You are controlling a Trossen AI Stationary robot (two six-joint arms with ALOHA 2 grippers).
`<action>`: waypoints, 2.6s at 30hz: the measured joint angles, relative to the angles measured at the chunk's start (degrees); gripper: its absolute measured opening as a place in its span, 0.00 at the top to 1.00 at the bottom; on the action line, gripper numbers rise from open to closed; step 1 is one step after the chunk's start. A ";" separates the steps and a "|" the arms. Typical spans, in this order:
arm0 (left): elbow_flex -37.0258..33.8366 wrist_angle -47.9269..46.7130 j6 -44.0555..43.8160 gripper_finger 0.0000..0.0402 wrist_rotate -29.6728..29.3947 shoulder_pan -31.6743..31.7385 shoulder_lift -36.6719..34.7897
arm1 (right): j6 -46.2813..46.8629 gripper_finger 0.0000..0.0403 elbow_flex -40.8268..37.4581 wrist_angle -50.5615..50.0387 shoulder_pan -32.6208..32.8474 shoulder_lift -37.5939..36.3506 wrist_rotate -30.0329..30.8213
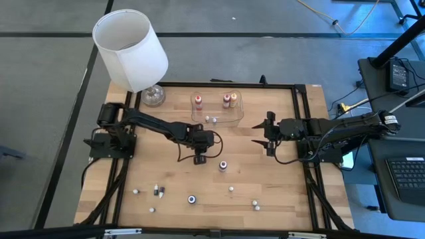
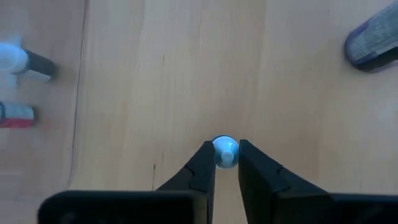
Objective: Pick & Place food coloring
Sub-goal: Put the top small blue food coloring bottle into the transparent bin, then put the large violet food coloring bottle into the transparent bin
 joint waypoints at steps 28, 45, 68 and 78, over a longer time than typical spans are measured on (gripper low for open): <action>13.70 2.79 -0.64 0.88 -0.05 17.17 0.96 | -1.33 0.35 0.00 0.03 0.00 0.00 0.02; 13.70 5.95 -0.54 0.88 3.03 18.62 9.76 | -1.38 0.35 0.00 -0.04 0.02 0.01 0.02; 13.70 5.84 -0.52 0.79 2.29 18.56 11.12 | -1.33 0.35 0.00 -0.15 0.02 0.02 0.02; 13.70 4.31 2.29 0.79 3.16 17.92 2.46 | -1.31 0.35 0.00 -0.24 0.00 0.02 0.02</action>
